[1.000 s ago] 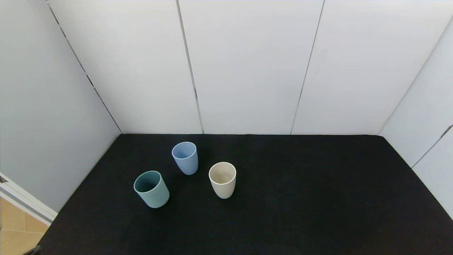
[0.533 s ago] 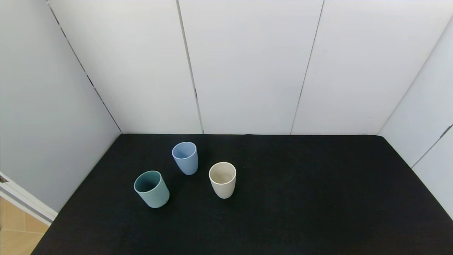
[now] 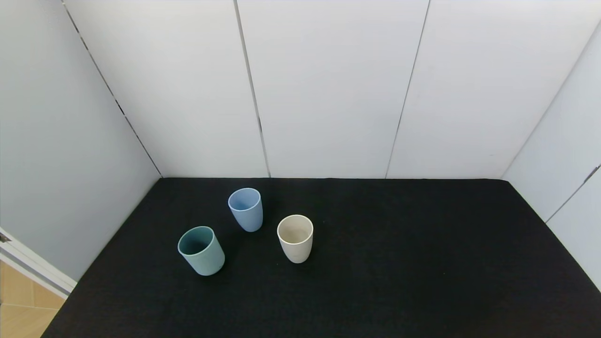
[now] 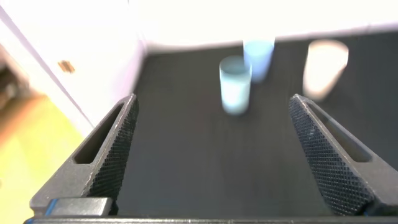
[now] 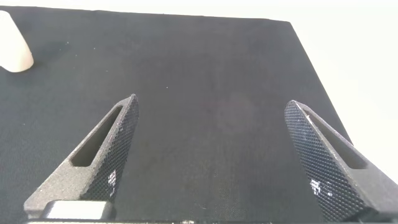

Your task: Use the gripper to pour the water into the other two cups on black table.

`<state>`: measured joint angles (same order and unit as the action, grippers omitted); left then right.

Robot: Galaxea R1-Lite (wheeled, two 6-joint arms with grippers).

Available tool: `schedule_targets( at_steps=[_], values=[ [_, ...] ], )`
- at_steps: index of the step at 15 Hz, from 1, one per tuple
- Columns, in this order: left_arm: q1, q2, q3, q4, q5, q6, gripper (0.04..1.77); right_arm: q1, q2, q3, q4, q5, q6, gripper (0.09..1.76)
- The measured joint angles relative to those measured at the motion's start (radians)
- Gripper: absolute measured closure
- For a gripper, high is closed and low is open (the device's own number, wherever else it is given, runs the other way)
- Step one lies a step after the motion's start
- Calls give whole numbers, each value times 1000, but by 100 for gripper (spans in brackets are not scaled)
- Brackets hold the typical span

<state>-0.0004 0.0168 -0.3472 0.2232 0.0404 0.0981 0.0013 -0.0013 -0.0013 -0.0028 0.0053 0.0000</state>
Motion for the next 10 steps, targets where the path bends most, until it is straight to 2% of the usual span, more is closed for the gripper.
schedule_targets(
  at_steps=[3, 6, 8, 10],
  values=[
    [0, -14, 166, -210, -22, 26, 9, 0, 0, 0, 0, 0, 0, 14],
    [0, -18, 298, -307, -55, 37, 9, 0, 0, 0, 0, 0, 0, 14],
    [0, -18, 335, -262, -86, 33, 9, 0, 0, 0, 0, 0, 0, 14],
    [0, -18, 344, -206, -82, 18, 9, 0, 0, 0, 0, 0, 0, 14]
  ],
)
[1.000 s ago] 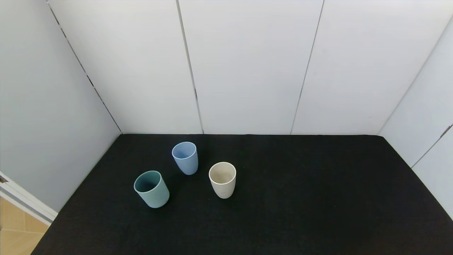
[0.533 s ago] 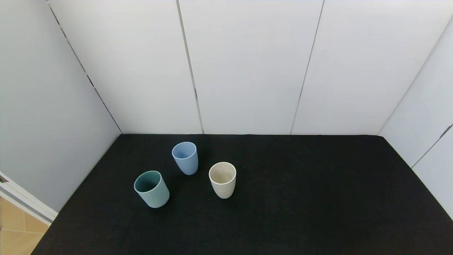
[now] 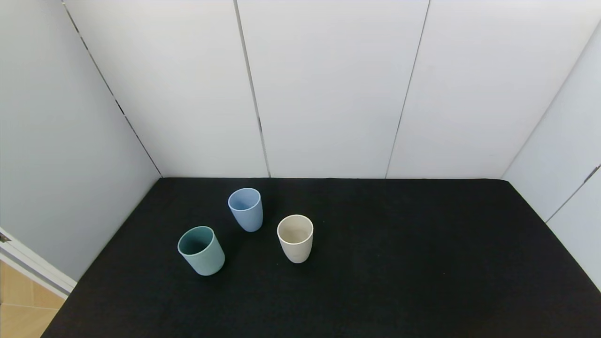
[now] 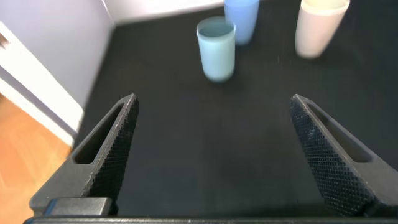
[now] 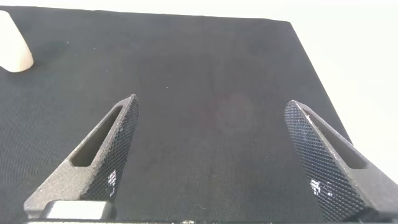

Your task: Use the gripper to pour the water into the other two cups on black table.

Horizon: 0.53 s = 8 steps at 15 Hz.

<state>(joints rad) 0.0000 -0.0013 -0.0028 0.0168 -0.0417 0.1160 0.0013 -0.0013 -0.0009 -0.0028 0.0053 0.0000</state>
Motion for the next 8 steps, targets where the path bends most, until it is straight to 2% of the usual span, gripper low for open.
schedule_targets(
  at_steps=[4, 8],
  values=[
    [0, 0, 3, -4, 33, -118, 9, 0, 0, 0, 0, 0, 0, 14],
    [0, 0, 3, -4, 43, -128, 9, 0, 0, 0, 0, 0, 0, 14]
  ],
)
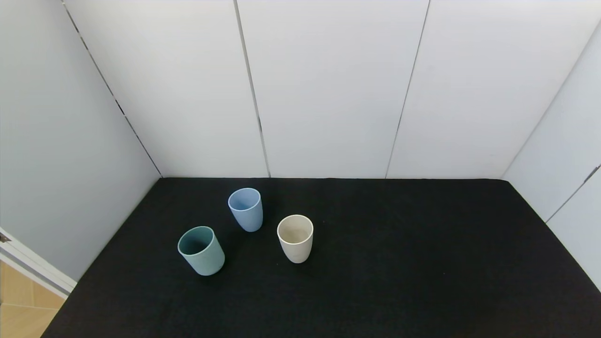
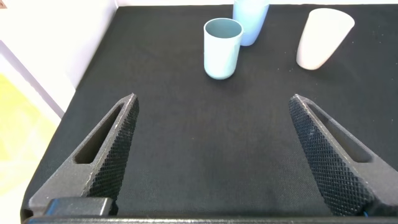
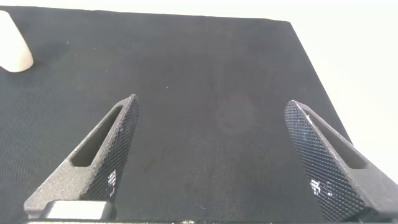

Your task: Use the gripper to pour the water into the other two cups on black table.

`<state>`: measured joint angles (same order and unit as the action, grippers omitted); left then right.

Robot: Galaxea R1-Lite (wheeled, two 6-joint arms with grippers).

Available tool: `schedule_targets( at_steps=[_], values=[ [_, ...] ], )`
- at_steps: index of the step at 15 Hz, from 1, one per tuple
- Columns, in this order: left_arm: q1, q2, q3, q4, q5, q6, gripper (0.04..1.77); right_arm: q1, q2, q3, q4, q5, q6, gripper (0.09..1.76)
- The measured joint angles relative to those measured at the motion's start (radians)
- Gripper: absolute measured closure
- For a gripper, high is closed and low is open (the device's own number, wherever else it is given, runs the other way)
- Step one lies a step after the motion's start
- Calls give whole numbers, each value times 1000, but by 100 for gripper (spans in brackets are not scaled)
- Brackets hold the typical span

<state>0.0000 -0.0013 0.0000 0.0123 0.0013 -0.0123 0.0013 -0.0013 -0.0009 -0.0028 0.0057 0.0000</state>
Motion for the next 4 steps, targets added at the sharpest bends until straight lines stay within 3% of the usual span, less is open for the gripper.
schedule_targets(
  at_steps=[4],
  values=[
    [0, 0, 0, 0, 0, 0, 9, 0, 0, 0, 2, 1, -2, 14]
  ],
)
